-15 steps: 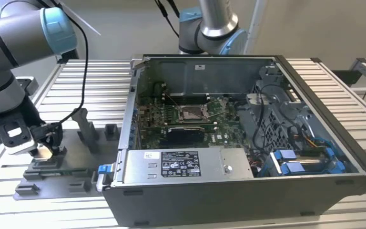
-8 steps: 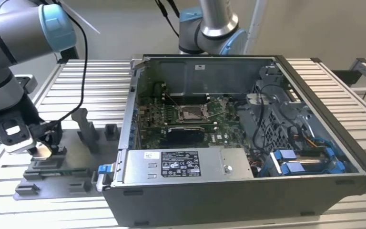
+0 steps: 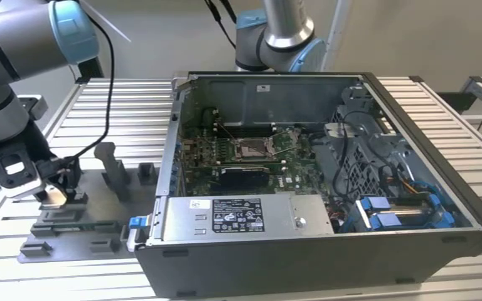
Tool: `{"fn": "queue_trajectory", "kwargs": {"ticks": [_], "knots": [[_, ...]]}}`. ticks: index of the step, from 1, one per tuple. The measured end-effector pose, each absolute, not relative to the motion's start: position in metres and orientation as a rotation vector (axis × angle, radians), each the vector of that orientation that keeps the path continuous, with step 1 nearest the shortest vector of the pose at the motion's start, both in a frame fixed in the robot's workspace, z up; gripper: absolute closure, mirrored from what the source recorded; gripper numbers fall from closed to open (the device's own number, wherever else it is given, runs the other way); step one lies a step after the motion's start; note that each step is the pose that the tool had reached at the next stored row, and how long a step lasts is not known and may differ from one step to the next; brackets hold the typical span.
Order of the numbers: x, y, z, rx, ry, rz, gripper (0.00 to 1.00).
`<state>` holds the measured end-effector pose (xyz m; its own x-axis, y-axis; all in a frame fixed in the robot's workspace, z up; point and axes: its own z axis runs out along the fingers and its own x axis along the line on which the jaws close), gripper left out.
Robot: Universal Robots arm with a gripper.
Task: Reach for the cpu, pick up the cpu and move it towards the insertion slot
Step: 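Pick up the cpu and move it towards the insertion slot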
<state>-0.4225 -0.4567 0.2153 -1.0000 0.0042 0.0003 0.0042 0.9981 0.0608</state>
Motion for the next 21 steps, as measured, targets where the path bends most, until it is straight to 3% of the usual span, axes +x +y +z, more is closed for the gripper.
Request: {"fn": "queue_trajectory", "kwargs": {"ticks": [21], "knots": [[-0.422, -0.457, 0.236, -0.006, -3.140, -0.095, 1.00]]}}
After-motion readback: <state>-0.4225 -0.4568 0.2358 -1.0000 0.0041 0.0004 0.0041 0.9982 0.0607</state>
